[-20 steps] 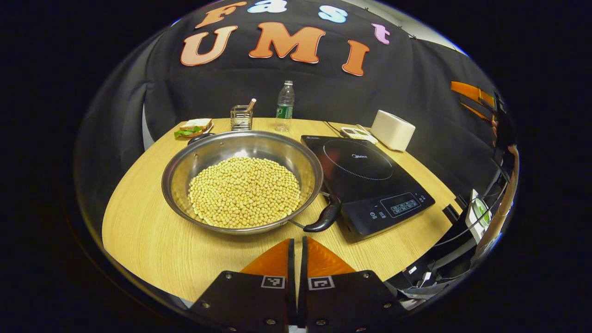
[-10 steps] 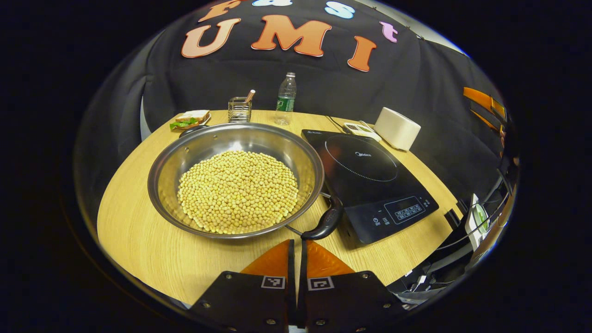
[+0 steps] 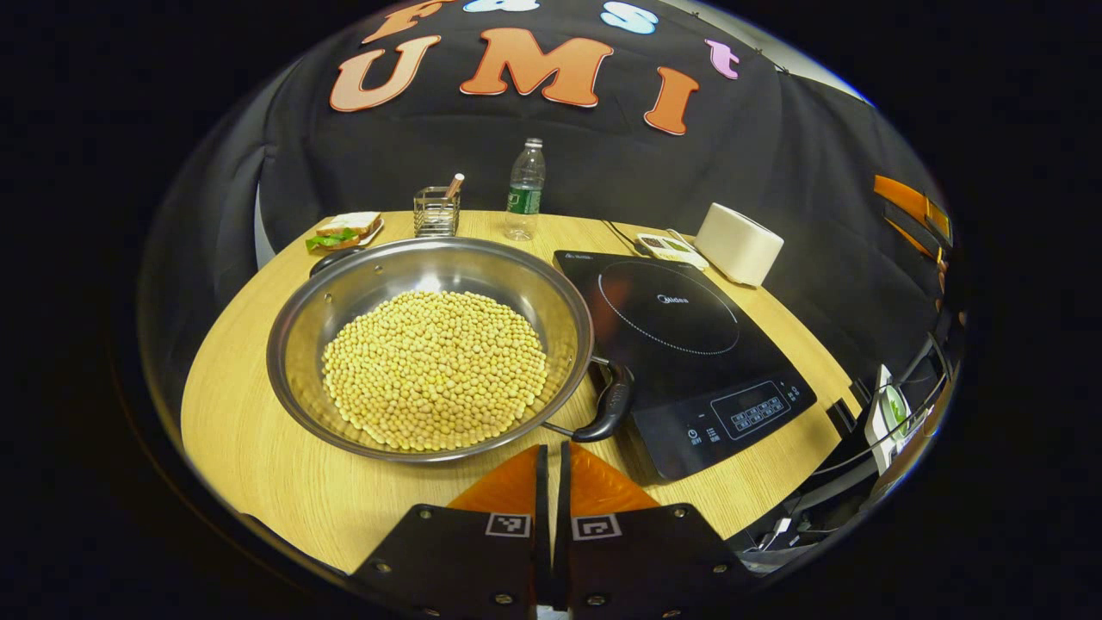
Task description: First push the handle of the pot to place it horizontally, then grasp the pot with both hands and set it on the induction cooktop.
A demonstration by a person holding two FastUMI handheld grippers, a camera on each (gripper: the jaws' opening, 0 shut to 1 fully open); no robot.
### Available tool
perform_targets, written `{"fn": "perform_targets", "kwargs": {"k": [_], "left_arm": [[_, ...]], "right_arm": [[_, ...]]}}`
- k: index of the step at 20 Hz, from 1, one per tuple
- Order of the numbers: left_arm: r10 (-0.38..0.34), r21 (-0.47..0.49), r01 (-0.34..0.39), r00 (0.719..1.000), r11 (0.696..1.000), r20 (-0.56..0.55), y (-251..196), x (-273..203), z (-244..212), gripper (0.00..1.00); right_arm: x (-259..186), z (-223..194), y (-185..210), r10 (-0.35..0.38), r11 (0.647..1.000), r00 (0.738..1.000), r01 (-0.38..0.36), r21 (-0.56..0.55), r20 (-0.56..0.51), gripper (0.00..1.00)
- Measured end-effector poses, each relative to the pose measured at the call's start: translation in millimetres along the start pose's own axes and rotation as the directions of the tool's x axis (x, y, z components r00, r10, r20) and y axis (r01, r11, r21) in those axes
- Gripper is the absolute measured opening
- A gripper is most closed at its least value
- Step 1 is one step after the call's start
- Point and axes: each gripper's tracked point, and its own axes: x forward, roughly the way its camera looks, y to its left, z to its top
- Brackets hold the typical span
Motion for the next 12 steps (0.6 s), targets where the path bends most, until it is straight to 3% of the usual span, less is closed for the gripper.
{"fn": "perform_targets", "kwargs": {"k": [2, 5, 8, 12], "left_arm": [[-0.016, -0.035, 0.016, 1.0, 0.999, -0.017, -5.4, 4.7, -4.2, 0.02], [0.007, -0.003, -0.007, 0.999, 1.0, -0.044, -0.3, 9.2, -11.9, 0.02], [-0.042, -0.056, 0.038, 0.996, 0.998, -0.074, -11.0, 17.2, -16.8, 0.02], [-0.046, -0.056, 0.042, 0.996, 0.998, -0.078, -15.1, 26.0, -11.7, 0.02]], "right_arm": [[0.2, -1.7, -2.8, -0.004, 1.0, 1.0, 0.004, -0.002, 0.0, 0.95], [-0.6, -5.9, -5.0, -0.006, 1.0, 1.0, 0.006, -0.004, -0.009, 0.95], [0.7, -8.5, -6.9, -0.007, 1.0, 1.0, 0.007, 0.001, -0.016, 0.95], [1.8, -12.3, -9.0, -0.008, 1.0, 1.0, 0.008, -0.003, -0.024, 0.95]]}}
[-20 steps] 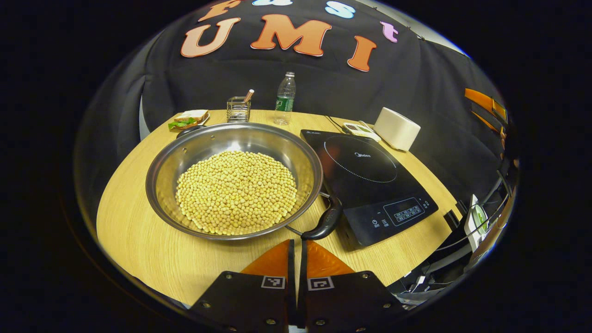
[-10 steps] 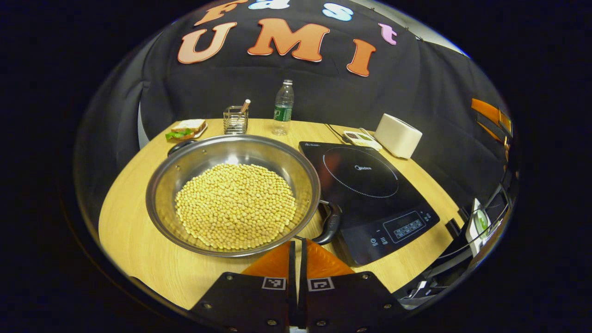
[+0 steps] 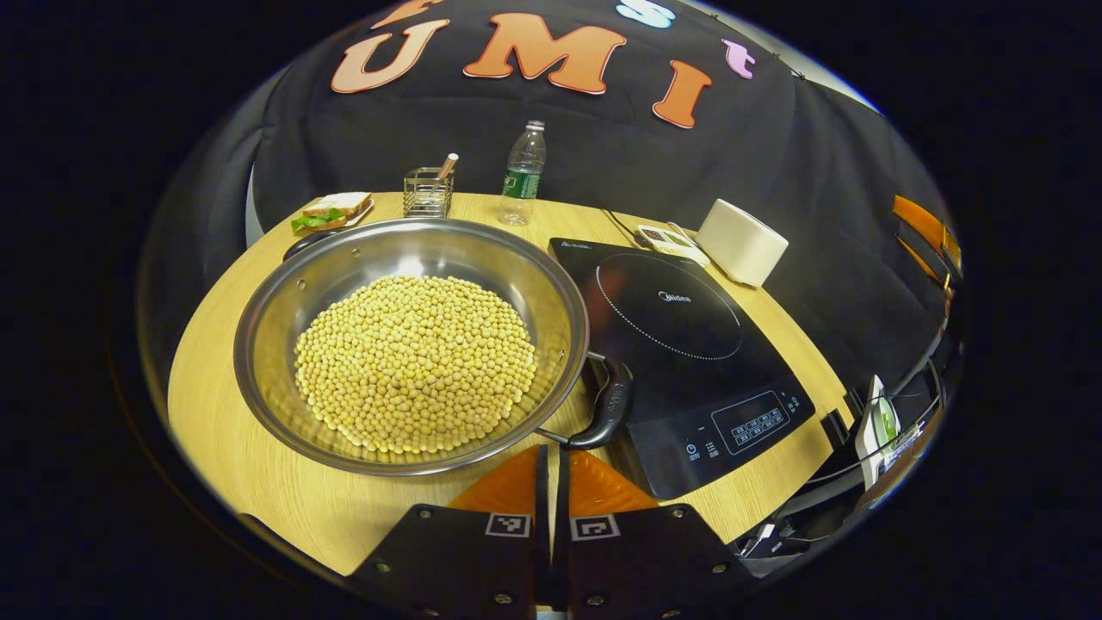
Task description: First push the handle of the pot to place it horizontally, then grasp the pot with both hands and set it on the induction cooktop.
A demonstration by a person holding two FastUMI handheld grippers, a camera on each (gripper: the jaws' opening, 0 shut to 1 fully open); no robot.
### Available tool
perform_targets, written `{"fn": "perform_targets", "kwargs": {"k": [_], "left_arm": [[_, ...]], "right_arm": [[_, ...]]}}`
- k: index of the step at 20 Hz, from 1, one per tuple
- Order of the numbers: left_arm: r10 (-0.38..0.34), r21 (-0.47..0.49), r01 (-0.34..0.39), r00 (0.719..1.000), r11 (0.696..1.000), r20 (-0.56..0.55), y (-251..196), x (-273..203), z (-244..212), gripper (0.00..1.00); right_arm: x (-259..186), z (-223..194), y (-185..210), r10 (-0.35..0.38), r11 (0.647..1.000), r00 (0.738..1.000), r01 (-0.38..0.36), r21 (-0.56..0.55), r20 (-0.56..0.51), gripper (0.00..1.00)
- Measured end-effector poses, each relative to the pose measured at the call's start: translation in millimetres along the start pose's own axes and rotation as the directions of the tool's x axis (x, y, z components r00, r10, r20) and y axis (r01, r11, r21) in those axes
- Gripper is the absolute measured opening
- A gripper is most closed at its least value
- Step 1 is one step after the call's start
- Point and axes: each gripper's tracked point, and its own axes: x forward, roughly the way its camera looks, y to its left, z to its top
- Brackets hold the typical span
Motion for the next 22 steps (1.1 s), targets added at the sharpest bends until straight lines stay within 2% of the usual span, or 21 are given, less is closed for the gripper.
{"fn": "perform_targets", "kwargs": {"k": [10, 19, 20, 21, 22], "left_arm": [[-0.032, -0.026, 0.032, 0.999, 0.999, 0.008, -12.8, 27.1, 25.0, 0.02], [-0.026, 0.014, 0.025, 0.999, 1.0, 0.03, -26.3, 54.5, 50.2, 0.02], [-0.025, 0.018, 0.025, 0.999, 1.0, 0.031, -27.0, 56.9, 52.0, 0.02], [-0.026, 0.018, 0.025, 0.999, 1.0, 0.034, -27.6, 58.7, 55.2, 0.02], [-0.027, 0.015, 0.027, 0.999, 1.0, 0.038, -28.3, 61.1, 58.1, 0.02]], "right_arm": [[9.6, -11.7, -11.6, -0.018, 1.0, 0.999, 0.018, 0.005, -0.027, 0.95], [22.1, -26.1, -25.2, -0.039, 0.999, 0.998, 0.039, 0.004, -0.056, 0.95], [23.2, -27.4, -27.0, -0.041, 0.999, 0.997, 0.041, 0.004, -0.059, 1.0], [24.0, -29.3, -28.8, -0.042, 0.999, 0.997, 0.042, 0.004, -0.061, 1.0], [25.2, -30.6, -30.3, -0.043, 0.999, 0.997, 0.043, 0.004, -0.064, 0.95]]}}
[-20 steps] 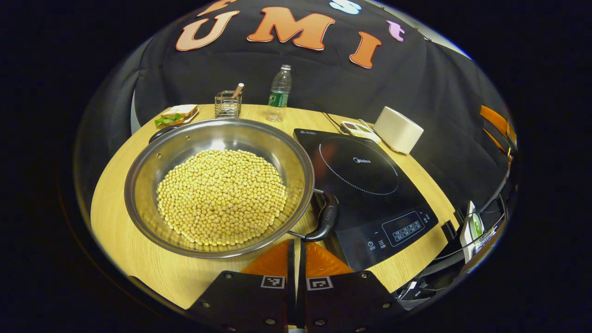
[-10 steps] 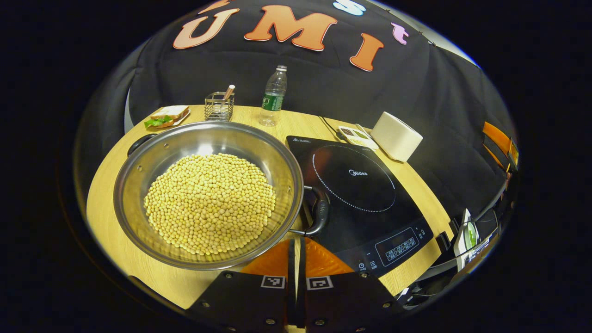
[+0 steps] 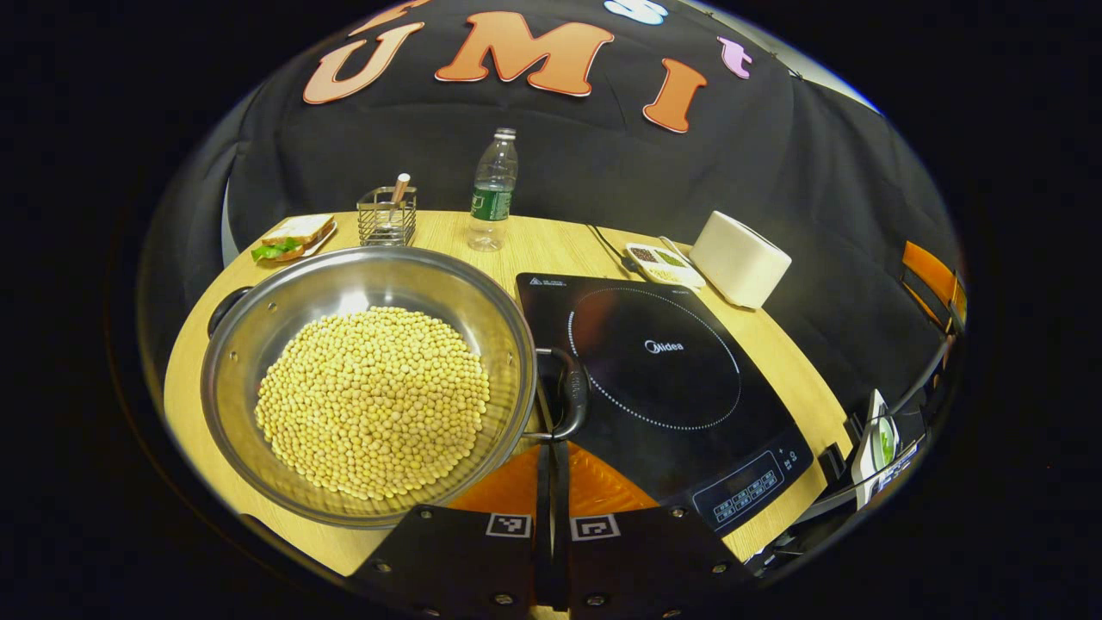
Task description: First push the handle of the pot to place it horizontally, then grasp the pot with both hands and set it on the induction cooktop.
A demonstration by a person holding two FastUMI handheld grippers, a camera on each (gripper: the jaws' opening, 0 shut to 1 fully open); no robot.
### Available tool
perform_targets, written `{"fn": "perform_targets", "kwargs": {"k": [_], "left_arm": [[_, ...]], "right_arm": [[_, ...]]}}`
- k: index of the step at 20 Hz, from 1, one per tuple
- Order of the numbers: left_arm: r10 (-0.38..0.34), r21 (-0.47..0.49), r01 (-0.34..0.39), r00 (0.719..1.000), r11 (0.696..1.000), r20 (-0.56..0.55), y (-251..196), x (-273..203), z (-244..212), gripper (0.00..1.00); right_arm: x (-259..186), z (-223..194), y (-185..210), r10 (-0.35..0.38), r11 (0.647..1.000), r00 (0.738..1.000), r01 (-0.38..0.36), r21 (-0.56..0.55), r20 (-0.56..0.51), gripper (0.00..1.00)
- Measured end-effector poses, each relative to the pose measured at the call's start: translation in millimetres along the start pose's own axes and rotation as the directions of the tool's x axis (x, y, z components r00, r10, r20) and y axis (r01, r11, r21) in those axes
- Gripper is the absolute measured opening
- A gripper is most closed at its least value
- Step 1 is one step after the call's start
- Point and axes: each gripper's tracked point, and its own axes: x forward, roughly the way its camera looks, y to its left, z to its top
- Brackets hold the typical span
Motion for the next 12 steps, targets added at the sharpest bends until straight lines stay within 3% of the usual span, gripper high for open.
{"fn": "perform_targets", "kwargs": {"k": [2, 3, 5, 12], "left_arm": [[0.002, 0.001, -0.002, 1.0, 1.0, 0.01, -0.1, 1.7, 6.5, 0.02], [0.007, 0.007, -0.008, 1.0, 1.0, 0.026, 0.2, 2.8, 12.5, 0.02], [0.018, 0.031, -0.019, 0.999, 0.999, 0.045, -0.8, 6.0, 20.4, 0.02], [0.023, 0.055, -0.025, 0.999, 0.998, 0.04, -0.1, 12.3, 20.2, 0.03]], "right_arm": [[3.6, -1.8, -2.8, -0.003, 1.0, 1.0, 0.003, -0.002, -0.006, 0.95], [4.7, -3.3, -4.1, -0.006, 1.0, 1.0, 0.006, -0.003, -0.009, 1.0], [7.7, -4.6, -6.9, -0.009, 1.0, 1.0, 0.009, -0.002, -0.014, 0.95], [13.2, -9.5, -11.9, -0.016, 1.0, 1.0, 0.016, 0.007, -0.026, 0.95]]}}
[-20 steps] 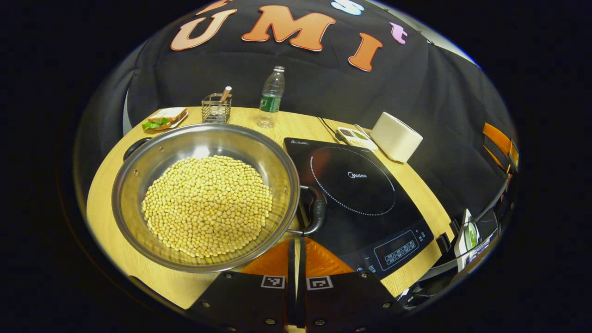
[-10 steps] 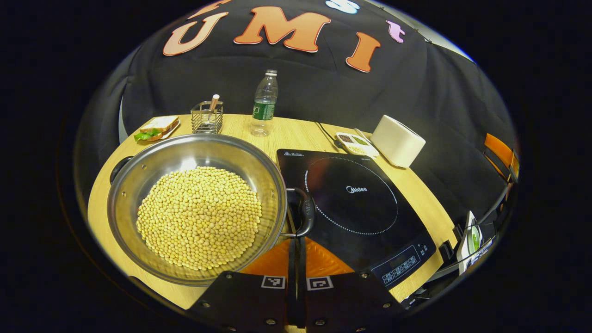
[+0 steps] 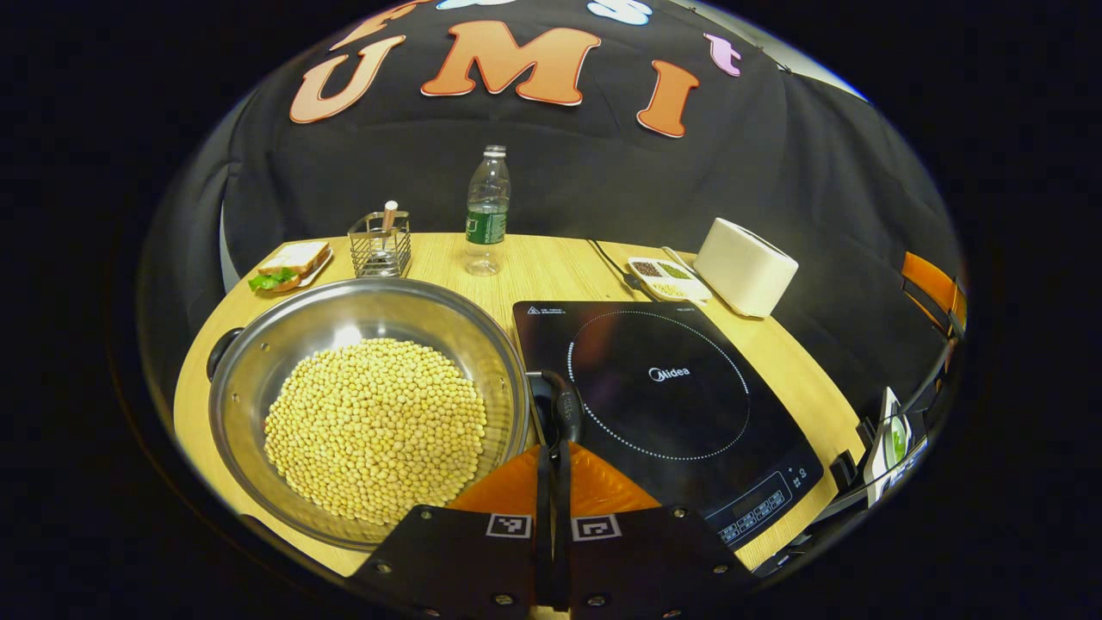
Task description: First push the handle of the pot to place it horizontally, then grasp the pot with both hands and set it on the induction cooktop.
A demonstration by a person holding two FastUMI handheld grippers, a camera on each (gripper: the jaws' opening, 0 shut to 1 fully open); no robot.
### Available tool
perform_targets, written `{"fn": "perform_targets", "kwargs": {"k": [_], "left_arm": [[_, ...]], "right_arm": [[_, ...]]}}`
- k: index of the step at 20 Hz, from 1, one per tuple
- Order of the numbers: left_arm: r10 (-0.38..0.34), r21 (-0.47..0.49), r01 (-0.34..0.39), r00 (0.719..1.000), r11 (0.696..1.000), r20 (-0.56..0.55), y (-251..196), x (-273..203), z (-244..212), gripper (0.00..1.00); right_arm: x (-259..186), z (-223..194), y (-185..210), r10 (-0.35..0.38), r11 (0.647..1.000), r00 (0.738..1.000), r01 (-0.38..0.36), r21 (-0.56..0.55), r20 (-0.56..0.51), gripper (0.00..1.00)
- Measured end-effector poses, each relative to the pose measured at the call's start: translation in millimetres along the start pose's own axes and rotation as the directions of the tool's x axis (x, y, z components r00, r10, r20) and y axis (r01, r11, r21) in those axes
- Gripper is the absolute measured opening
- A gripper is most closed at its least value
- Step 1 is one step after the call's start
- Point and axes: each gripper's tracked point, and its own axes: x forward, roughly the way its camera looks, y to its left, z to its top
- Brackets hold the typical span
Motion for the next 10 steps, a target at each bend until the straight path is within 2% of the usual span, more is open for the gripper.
{"fn": "perform_targets", "kwargs": {"k": [10], "left_arm": [[0.005, 0.024, -0.006, 0.999, 1.0, 0.033, 0.9, 16.2, 13.5, 0.02]], "right_arm": [[4.1, -0.9, -0.8, -0.016, 1.0, 1.0, 0.016, -0.01, 0.0, 0.95]]}}
